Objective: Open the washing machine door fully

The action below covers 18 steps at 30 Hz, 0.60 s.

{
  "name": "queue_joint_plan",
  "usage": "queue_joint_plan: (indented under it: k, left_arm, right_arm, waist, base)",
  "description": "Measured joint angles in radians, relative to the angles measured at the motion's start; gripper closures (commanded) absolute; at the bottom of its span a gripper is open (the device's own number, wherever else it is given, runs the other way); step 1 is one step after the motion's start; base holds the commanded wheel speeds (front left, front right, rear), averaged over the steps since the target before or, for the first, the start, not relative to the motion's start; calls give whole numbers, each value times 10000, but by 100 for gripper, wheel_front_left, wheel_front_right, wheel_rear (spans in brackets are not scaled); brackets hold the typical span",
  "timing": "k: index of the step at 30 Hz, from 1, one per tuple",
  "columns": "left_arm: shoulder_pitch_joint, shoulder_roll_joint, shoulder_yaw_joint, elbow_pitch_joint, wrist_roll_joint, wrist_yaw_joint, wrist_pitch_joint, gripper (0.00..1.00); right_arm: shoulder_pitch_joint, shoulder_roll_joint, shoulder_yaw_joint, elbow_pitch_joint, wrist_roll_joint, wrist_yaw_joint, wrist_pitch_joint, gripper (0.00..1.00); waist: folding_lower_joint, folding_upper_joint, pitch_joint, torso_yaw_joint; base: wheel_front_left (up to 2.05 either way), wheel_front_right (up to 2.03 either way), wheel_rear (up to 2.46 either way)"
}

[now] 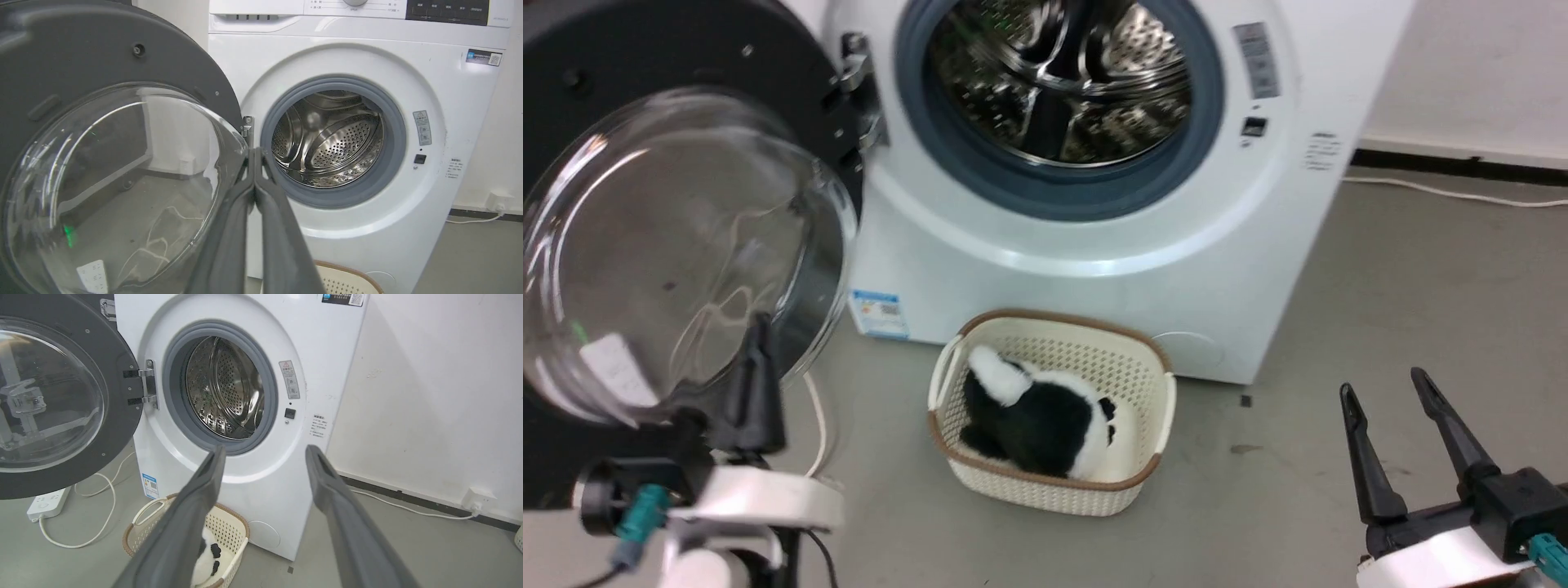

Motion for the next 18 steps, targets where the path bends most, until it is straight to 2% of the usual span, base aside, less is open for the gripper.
queue_joint_plan:
  k: [7,8,9,10,18]
  left_arm:
    - [959,-389,-784,-219,412,188,146,100]
    - [1081,-437,-871,-171,441,219,144,58]
    - [1195,-491,-965,-138,500,265,142,3]
    - [1289,-548,-1062,-100,546,286,134,0]
    - [1799,-746,-1684,330,943,403,88,0]
  right_arm:
    - [354,0,100,8,343,0,-75,0]
    - [428,0,102,31,414,0,-92,0]
    - [494,2,119,50,468,0,-100,0]
    - [574,0,115,69,508,0,-104,0]
    - [861,0,113,326,671,0,-151,0]
  waist:
    - [1,0,-321,-698]
    - [0,0,-350,-768]
    - [1,0,-378,-826]
    - [1,0,-404,-876]
    - [2,0,-504,-1042]
  base:
    - [0,0,0]
    - [0,0,0]
    - [0,0,0]
    - [0,0,0]
    - [0,0,0]
